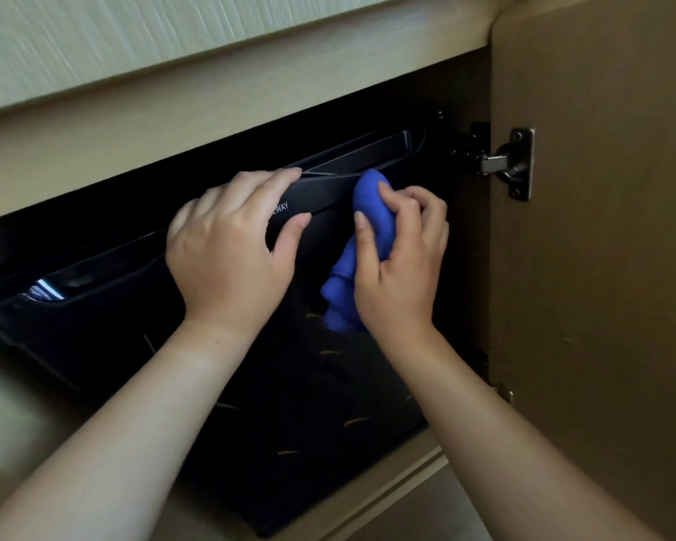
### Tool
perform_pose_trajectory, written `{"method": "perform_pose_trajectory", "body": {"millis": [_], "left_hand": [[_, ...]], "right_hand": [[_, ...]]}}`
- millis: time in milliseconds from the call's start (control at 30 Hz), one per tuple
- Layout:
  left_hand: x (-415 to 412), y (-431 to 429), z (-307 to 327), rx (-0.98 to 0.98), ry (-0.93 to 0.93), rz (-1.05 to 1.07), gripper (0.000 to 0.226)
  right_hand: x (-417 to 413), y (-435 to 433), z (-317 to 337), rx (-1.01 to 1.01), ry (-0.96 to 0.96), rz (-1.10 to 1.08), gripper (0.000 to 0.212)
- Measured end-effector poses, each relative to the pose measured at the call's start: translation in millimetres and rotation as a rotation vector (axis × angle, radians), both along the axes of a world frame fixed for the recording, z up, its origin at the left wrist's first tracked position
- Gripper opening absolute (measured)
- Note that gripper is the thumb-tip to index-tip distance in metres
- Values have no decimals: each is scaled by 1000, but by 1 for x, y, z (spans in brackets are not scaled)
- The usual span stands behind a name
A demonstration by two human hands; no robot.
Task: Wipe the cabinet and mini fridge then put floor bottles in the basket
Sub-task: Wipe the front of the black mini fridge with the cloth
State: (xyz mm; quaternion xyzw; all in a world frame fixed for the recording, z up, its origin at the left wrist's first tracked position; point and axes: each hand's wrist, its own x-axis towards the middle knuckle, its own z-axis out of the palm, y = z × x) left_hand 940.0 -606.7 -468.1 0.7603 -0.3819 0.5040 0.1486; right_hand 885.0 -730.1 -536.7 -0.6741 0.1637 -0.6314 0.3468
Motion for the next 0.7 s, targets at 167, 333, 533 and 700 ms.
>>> {"method": "perform_pose_trajectory", "body": {"millis": [167, 333, 533, 700], "left_hand": [[1, 0, 0, 5, 6, -22, 37], [-1, 2, 3, 33, 18, -32, 40], [7, 40, 15, 129, 78, -133, 40], [5, 42, -4, -29, 23, -40, 37]], "right_hand": [[-1, -12, -7, 52, 3, -47, 35], [2, 3, 8, -29, 27, -30, 34], [-4, -7, -2, 44, 25, -23, 34], [6, 28, 10, -98, -3, 30, 29]]}}
